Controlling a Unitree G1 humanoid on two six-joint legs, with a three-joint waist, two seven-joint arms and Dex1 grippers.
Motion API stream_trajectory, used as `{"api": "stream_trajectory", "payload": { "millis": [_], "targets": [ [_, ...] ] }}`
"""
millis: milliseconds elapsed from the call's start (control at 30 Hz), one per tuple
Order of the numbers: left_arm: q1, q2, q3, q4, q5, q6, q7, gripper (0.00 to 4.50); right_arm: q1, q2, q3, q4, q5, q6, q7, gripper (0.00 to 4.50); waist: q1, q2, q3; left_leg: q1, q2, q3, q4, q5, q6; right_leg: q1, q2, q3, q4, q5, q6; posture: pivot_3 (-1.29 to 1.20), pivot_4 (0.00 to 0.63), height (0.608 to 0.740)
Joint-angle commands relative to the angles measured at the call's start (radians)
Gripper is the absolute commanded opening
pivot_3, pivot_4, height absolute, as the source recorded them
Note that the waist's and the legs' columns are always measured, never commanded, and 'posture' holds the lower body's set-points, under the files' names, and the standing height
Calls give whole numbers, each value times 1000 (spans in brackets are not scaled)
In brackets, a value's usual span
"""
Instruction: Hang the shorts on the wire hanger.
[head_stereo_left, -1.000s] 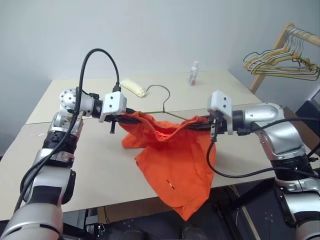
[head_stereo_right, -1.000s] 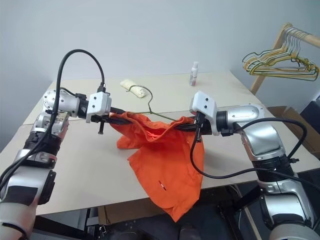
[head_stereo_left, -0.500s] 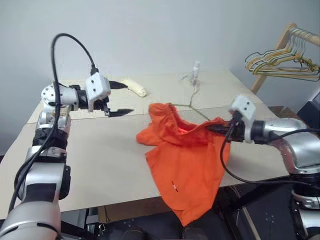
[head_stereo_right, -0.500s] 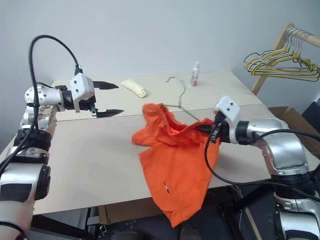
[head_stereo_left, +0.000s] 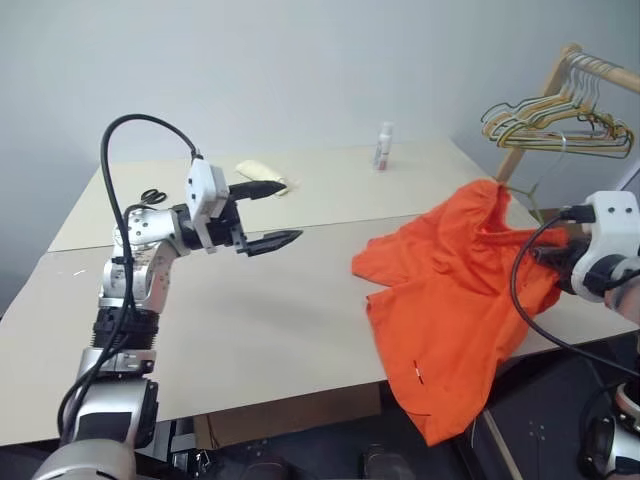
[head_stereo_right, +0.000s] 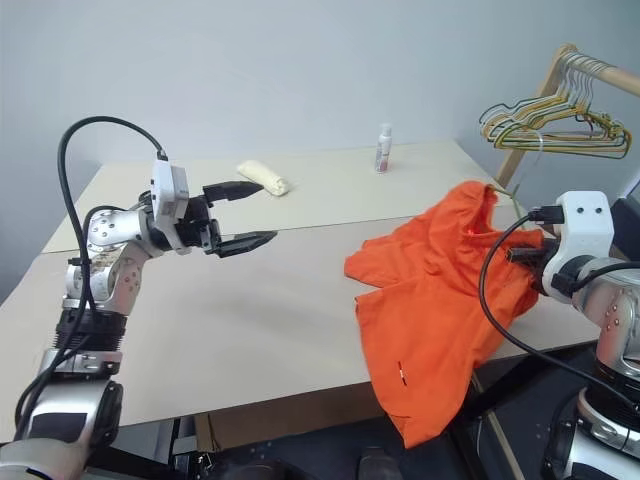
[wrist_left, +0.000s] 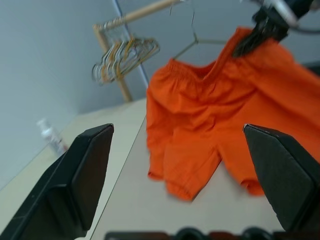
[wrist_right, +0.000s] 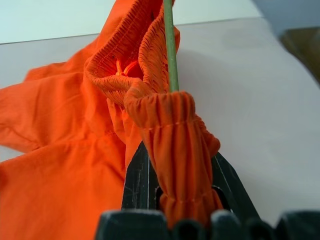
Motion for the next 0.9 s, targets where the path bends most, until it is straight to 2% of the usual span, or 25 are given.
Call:
{"api": "stream_trajectory", "payload": {
  "millis": [33,233,467,600,800,900],
  "targets": [
    [-3,-36,14,-65,-32,30,64,4500,-94,-25,-37,2,-91,4,-117,126,-5,3,-1,0,0,0,0,0,0,0,0,0,0,0,0,-148,0,740],
    [8,-108,15,-120,-80,77,119,4500,-229,-5,-55,109,-205,0,-266,126,-27,4,-2,2,-1,1,-1,0,0,2,1,2,-6,0,0,-132,0,740],
    [45,-172,32,-192,-169,142,179,4500,-316,51,-108,293,-324,-166,-461,126,-27,8,-4,3,-1,2,-2,0,0,2,0,4,-7,0,0,-132,0,740],
    [65,-187,6,-200,-146,132,190,4500,-370,65,-129,380,-342,-264,-532,126,-28,15,-8,5,-1,4,-2,0,0,3,1,7,-7,1,1,-128,0,740],
    [60,-204,11,-217,-164,134,197,4500,-431,54,-207,500,-332,-403,-610,126,-33,17,-8,6,-1,6,-3,-1,1,3,2,9,-8,1,1,-124,0,740],
    [62,-200,3,-211,-150,130,191,4500,-497,36,-289,602,-292,-423,-637,126,-37,17,-9,6,-1,6,-3,-1,2,4,2,10,-9,1,2,-128,0,740]
  ]
}}
